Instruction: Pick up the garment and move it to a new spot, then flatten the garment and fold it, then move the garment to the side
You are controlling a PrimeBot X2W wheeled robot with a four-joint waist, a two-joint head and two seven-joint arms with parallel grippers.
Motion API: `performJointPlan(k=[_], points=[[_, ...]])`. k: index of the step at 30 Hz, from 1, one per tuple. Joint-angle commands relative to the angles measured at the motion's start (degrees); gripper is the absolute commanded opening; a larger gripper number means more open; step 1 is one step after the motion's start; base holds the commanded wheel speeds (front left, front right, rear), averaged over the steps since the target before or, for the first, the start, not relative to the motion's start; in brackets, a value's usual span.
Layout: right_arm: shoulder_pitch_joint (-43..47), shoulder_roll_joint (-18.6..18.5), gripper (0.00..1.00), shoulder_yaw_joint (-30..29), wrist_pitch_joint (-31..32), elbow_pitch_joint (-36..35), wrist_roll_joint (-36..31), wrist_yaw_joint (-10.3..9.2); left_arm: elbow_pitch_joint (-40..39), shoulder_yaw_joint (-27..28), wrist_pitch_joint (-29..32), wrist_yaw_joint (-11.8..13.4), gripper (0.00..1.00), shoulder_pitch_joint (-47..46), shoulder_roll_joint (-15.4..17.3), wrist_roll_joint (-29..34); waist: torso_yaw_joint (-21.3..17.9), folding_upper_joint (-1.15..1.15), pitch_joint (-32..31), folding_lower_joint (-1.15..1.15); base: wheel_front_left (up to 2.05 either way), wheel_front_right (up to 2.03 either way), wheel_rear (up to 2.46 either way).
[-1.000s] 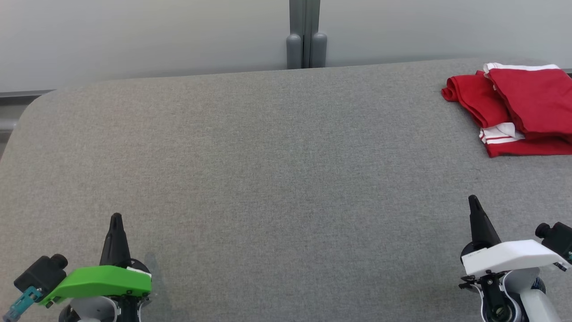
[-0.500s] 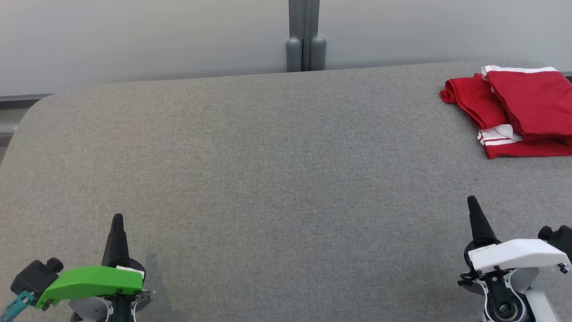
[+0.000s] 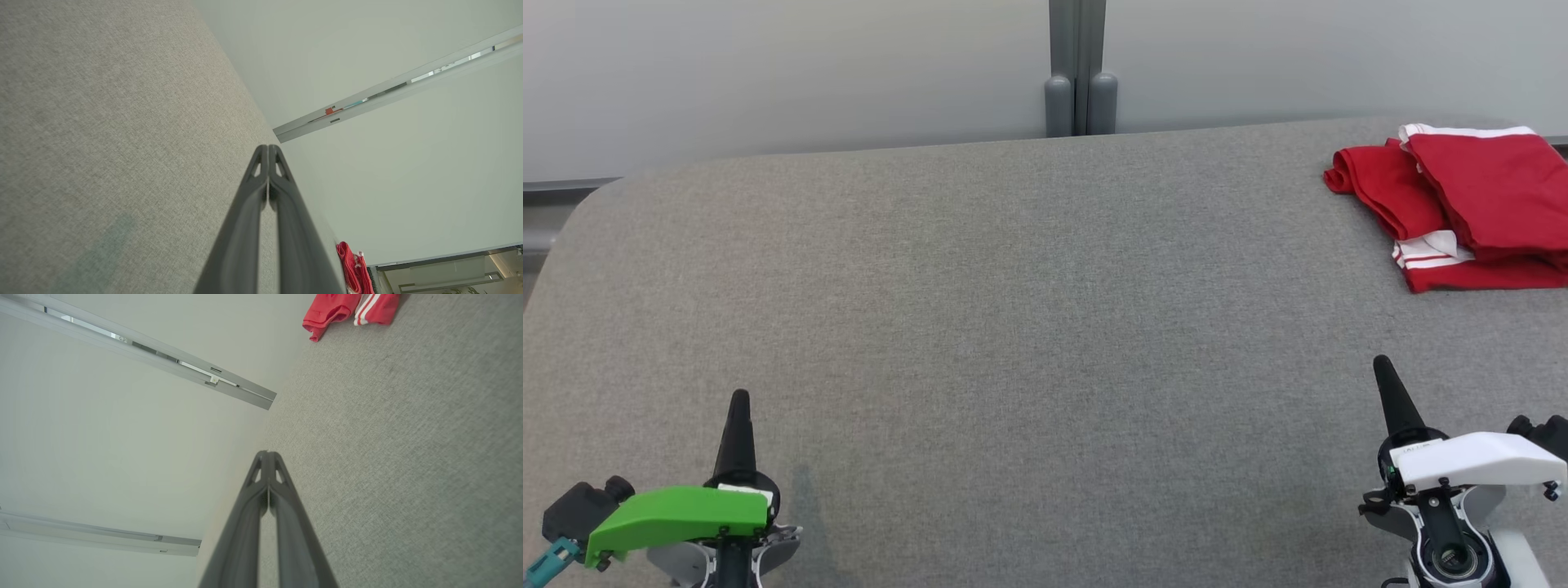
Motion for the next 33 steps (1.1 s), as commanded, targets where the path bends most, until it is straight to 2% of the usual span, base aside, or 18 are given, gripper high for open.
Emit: performJointPlan(k=[1,33], points=[[-0.95,-0.04,0.00,-0.31,0.42,-0.20,1.55,-0.03,-0.27,0.28,0.45,-0.43,0.00,-1.51,0.46,-1.66,-0.01,0.00,-0.06,0.00,0.00,0.00,0.00],[-1.58,0.82,0.00,-1.53,4.69,0.21,17.60,-0.02,0.39,1.22,4.57,-1.91,0.00,-1.92,0.55,-18.27,-0.22,0.00,-1.41,0.00,0.00,0.00,0.00]])
